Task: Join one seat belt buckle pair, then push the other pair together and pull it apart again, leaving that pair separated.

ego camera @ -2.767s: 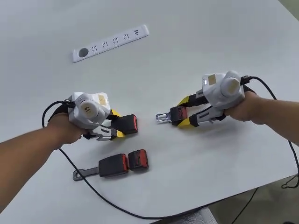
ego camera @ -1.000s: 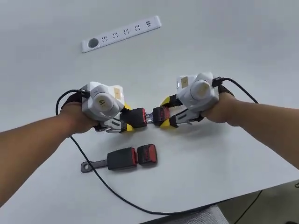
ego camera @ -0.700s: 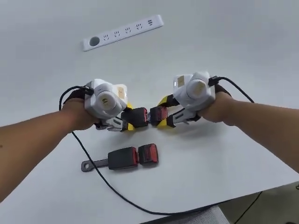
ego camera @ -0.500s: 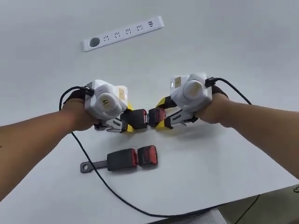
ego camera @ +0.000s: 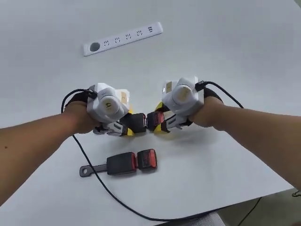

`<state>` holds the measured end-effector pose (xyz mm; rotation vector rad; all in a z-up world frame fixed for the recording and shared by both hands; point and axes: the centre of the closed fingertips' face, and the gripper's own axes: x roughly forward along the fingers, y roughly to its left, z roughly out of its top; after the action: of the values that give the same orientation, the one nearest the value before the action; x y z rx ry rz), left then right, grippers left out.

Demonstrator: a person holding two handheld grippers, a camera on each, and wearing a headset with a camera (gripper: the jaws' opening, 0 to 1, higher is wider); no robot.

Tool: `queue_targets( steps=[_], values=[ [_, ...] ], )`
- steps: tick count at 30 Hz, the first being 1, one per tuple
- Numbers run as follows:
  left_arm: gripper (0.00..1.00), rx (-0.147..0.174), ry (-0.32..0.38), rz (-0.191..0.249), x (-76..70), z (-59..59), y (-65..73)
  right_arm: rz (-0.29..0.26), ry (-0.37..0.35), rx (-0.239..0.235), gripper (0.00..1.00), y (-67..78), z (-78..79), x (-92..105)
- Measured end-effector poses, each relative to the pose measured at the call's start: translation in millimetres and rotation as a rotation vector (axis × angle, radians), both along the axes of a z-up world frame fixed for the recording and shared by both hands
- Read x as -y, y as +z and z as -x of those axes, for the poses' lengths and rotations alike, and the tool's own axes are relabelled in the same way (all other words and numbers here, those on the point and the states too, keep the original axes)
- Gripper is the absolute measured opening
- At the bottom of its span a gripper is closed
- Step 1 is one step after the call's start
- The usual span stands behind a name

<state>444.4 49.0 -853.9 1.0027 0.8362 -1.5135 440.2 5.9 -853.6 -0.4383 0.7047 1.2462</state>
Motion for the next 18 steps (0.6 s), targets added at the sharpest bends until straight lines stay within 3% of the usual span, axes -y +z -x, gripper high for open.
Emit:
queue_targets(
  steps=[18],
  values=[
    [0.34,-0.006,-0.004,0.003,-1.5,-2.1,-1.9,0.015,0.006,0.009,0.34,-1.0,-0.8,1.3]
  ],
)
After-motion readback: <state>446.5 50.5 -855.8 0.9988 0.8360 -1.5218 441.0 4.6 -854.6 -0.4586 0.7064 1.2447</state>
